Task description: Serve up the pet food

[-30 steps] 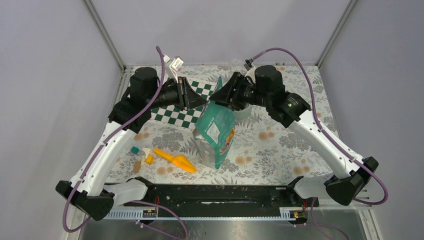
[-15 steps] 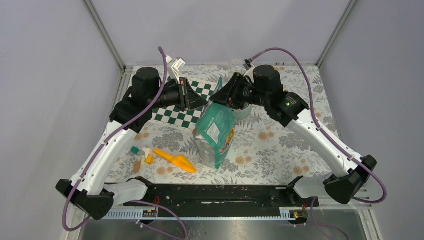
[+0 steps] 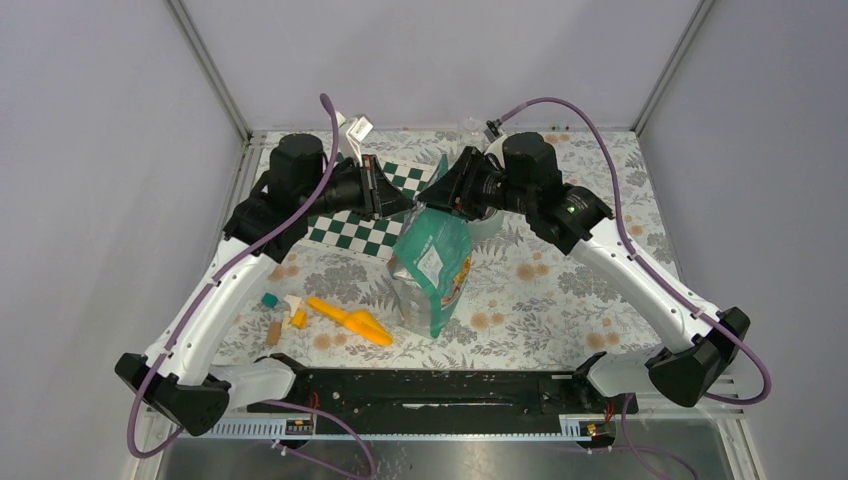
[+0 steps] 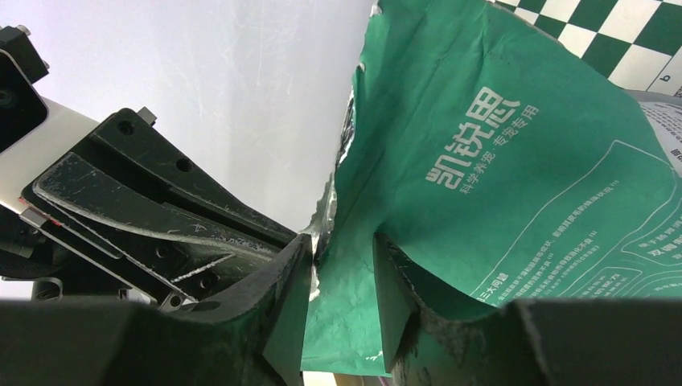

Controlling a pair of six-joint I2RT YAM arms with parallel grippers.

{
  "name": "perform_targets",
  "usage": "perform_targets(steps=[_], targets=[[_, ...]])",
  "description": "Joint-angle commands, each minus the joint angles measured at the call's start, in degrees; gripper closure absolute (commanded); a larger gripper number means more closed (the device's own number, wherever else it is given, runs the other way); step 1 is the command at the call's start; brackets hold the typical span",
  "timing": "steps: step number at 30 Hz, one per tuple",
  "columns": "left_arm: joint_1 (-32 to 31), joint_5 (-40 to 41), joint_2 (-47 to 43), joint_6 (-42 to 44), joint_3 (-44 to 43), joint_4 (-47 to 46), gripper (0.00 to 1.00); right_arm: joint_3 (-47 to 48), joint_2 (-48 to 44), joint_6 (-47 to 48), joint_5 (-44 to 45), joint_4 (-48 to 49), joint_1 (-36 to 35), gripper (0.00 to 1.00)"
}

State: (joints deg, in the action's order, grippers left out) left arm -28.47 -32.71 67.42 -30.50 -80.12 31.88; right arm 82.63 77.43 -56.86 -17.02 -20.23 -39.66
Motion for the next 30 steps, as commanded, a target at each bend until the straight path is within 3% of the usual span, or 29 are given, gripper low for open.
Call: perform_targets(steps=[1,4,7,11,12,30], targets=[[-0.31,0.97,1.23,-0.67,-2.31,0.39,0.92,0.24,0.56,0.37,0.39,2.01,-0.45,0.58],[-0.43,0.77,1.08,-0.52,-2.46,0.37,0.97,0.15,0.9,0.28,0.05,2.06,-0.49,0.58],[-0.44,0.92,0.96,-0.48,-2.33,0.36,1.0,0.18,0.96,0.43,-0.42,2.11,-0.44,0.66],[-0.45,2.19,0.6,-0.65,-2.4,0.33,1.0,0.41,0.28,0.88,-0.47,2.08,-0.51,0.98],[-0.45,2.91,0.3,-0.57,-2.42,0.37,1.0,0.34,-0.06,1.06,-0.41,2.07,-0.46,1.0],[-0.44,4.51,1.33,0.4,-4.94,-0.26,1.0,2.12,-3.41,5.73,-0.43,-3.66,-0.5,1.0]])
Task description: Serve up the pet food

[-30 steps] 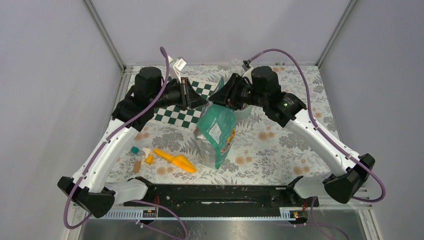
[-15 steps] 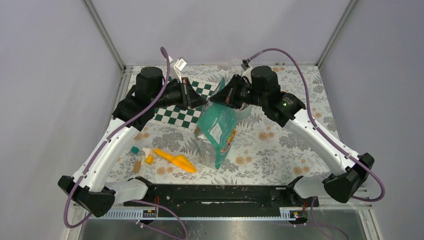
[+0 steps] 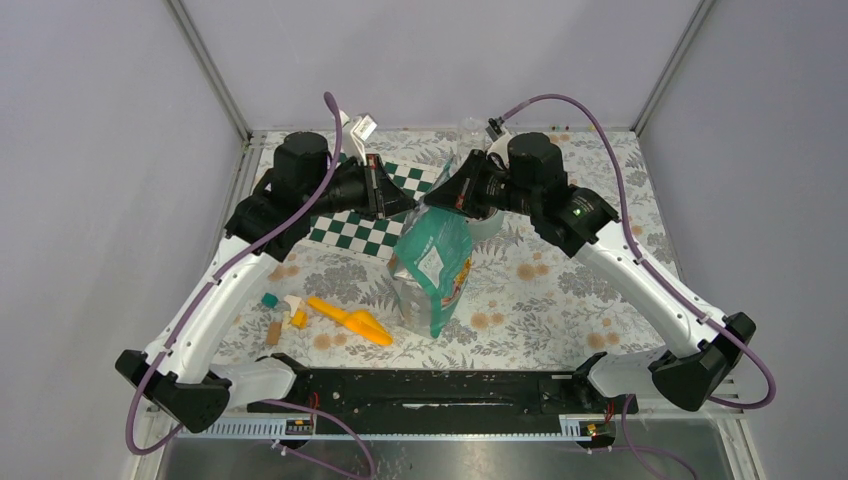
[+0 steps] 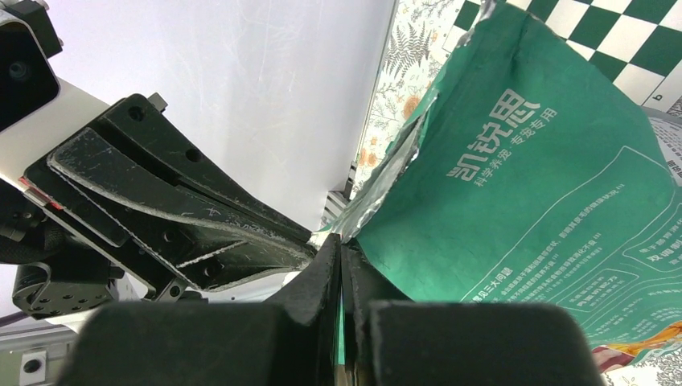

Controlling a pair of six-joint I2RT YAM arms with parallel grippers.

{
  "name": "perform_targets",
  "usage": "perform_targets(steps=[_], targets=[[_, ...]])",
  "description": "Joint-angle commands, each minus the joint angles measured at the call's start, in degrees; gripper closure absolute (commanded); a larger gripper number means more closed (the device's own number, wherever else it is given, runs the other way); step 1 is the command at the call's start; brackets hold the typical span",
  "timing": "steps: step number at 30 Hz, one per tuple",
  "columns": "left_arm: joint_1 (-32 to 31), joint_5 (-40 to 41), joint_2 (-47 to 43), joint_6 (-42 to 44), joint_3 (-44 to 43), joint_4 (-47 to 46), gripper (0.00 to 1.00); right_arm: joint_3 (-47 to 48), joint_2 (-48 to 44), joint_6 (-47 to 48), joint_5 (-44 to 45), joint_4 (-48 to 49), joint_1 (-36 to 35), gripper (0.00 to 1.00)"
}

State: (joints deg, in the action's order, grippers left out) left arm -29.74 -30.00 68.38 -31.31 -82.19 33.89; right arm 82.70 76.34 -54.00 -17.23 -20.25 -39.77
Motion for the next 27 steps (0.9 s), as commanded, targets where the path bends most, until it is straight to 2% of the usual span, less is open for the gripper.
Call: perform_targets(steps=[1,3,8,15,18,21,23,27], targets=[[0.82,0.95,0.62,1.15,-2.82,-2.45,1.0,2.11,-2.23,2.99,-0.32,-3.54,-0.33,1.0],[0.82,-0.03,1.22,0.85,-2.75,-2.47,0.99,2.41,-1.98,3.11,-0.55,-3.57,-0.39,1.0],[0.69,-0.68,2.27,0.78,-2.28,-2.62,0.88,2.56,-2.12,3.33,-0.73,-3.48,-0.36,1.0],[0.23,-1.56,3.02,1.16,-2.53,-2.6,0.83,2.62,-2.27,3.7,-1.19,-3.49,-0.37,1.0],[-0.13,-2.87,3.41,1.31,-2.51,-2.6,0.86,2.81,-2.43,3.81,-1.18,-3.52,-0.37,1.0],[-0.49,-4.22,3.73,1.97,-2.65,-2.6,1.0,2.44,-2.79,3.66,-0.9,-3.52,-0.34,1.0],[-0.56,-3.28,3.1,2.39,-2.68,-2.64,1.0,1.59,-3.38,2.71,0.39,-3.79,-0.35,1.0],[-0.54,-1.62,0.78,1.69,-1.48,-6.46,1.0,1.56,-3.16,2.6,2.36,-6.07,-0.34,0.69]])
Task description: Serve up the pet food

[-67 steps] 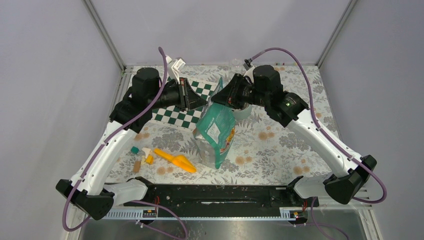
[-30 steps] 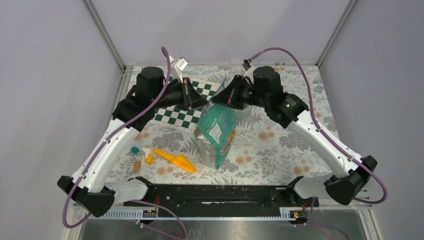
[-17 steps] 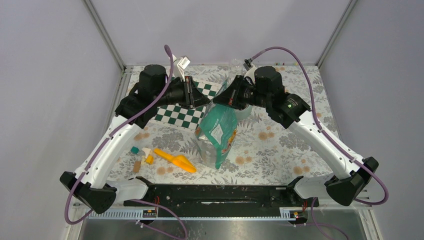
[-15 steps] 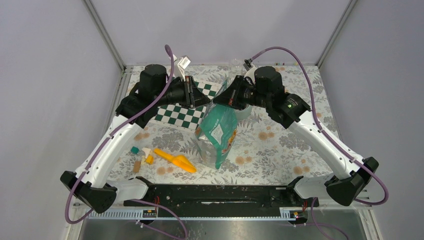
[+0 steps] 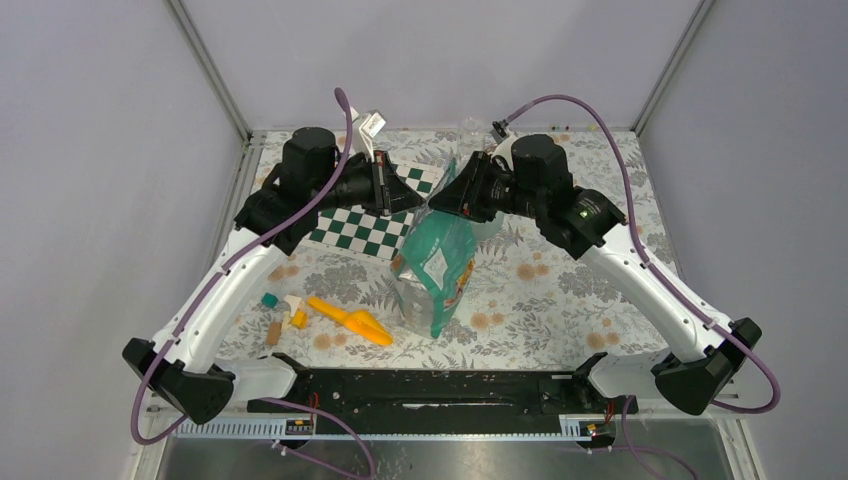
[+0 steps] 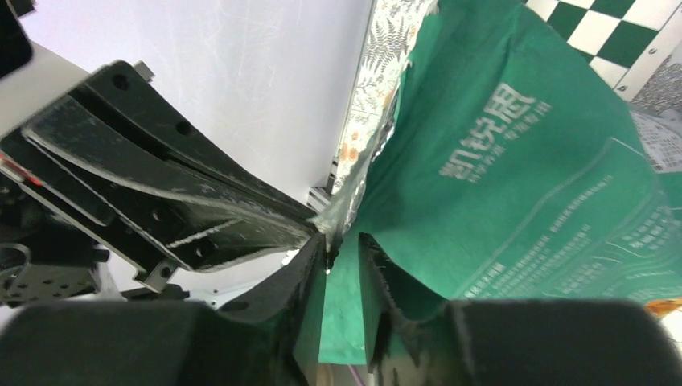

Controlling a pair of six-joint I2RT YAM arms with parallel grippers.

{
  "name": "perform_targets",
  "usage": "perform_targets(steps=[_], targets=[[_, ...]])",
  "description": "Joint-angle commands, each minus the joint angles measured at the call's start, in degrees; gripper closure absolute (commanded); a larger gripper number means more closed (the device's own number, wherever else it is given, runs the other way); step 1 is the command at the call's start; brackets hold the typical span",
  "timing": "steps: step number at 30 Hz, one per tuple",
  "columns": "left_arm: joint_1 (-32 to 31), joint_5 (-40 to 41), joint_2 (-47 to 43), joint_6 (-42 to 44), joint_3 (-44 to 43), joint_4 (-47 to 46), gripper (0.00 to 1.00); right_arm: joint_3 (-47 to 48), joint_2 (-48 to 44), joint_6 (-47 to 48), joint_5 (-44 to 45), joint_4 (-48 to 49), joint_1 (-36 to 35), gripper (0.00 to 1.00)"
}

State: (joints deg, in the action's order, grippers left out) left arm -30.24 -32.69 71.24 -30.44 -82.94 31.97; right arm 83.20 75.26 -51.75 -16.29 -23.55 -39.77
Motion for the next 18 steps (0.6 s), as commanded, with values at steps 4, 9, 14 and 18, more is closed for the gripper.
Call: perform_targets(steps=[4,9,14,18], targets=[[-0.08,-1.33,-2.71,-2.01,0.56,-8.57,1.0,1.6,-0.63,0.01,1.33,-2.71,-0.38,0.63],[-0.08,-1.46,-2.77,-2.53,0.54,-8.66,1.0,2.36,0.3,-0.2,0.43,-0.75,-0.32,0.63],[-0.08,-2.1,-2.69,-3.95,0.61,-9.47,1.0,1.96,0.94,-1.38,-0.76,1.73,-0.37,0.61],[-0.04,-2.58,-3.1,-4.78,1.43,-11.24,1.0,-0.35,0.61,-2.74,-1.6,5.53,-0.39,0.66]])
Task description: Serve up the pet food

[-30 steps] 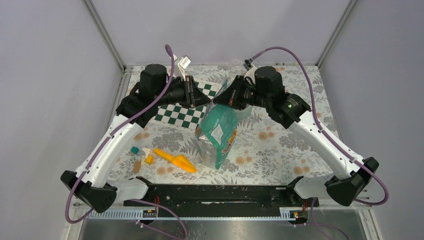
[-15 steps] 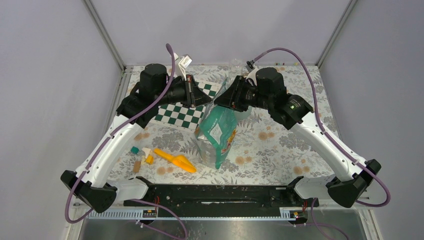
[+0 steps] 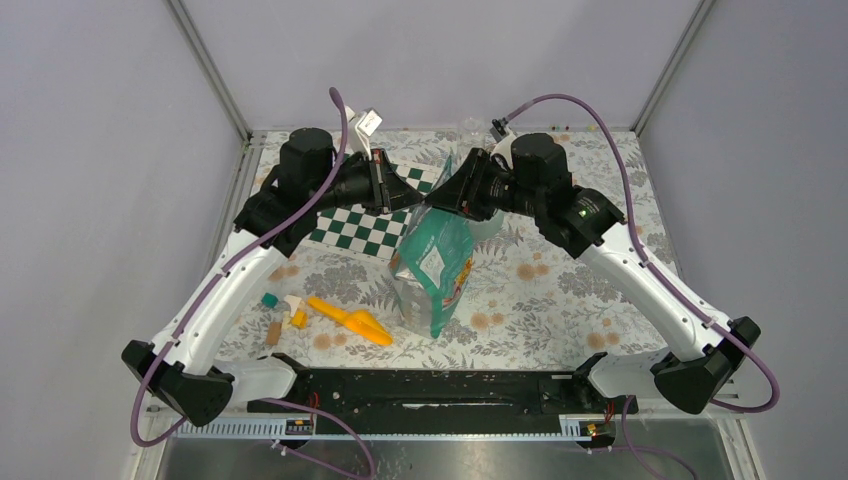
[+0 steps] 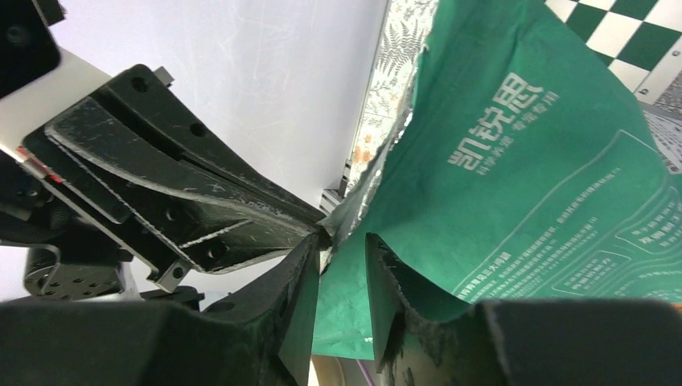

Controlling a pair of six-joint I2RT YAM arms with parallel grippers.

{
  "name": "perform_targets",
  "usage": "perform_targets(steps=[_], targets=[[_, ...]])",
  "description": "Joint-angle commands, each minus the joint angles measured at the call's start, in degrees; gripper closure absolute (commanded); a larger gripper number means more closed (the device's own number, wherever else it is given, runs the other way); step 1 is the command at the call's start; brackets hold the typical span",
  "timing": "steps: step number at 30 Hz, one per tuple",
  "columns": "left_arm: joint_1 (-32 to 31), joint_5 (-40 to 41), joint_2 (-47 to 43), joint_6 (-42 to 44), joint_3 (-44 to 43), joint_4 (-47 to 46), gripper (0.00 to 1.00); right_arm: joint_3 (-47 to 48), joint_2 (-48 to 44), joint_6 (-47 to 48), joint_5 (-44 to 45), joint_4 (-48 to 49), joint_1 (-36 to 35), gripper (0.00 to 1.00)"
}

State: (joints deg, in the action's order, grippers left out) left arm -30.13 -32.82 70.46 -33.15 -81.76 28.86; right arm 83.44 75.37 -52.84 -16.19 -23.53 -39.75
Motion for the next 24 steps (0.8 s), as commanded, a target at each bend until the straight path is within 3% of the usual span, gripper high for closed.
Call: perform_targets(steps=[1,3,5,13,24], targets=[[-0.19,-2.65,-2.48,-2.36,0.6,-8.86,1.0,-1.31,0.25,-1.99,-1.82,6.81,-0.4,0.69],[-0.19,-2.95,-2.84,-2.85,1.26,-9.92,1.0,-2.46,0.01,-2.42,-1.96,8.59,-0.38,0.78],[-0.19,-2.28,-3.23,-2.79,1.8,-10.26,1.0,-3.14,-0.05,-2.38,-2.11,8.78,-0.41,0.99],[-0.1,5.33,-4.78,1.11,2.24,-8.61,1.0,-2.01,-2.31,1.34,-2.09,1.95,-0.29,1.0],[-0.02,8.87,-3.81,5.91,-1.11,-4.07,1.0,8.62,-1.11,9.66,2.46,-16.13,-0.33,1.0]])
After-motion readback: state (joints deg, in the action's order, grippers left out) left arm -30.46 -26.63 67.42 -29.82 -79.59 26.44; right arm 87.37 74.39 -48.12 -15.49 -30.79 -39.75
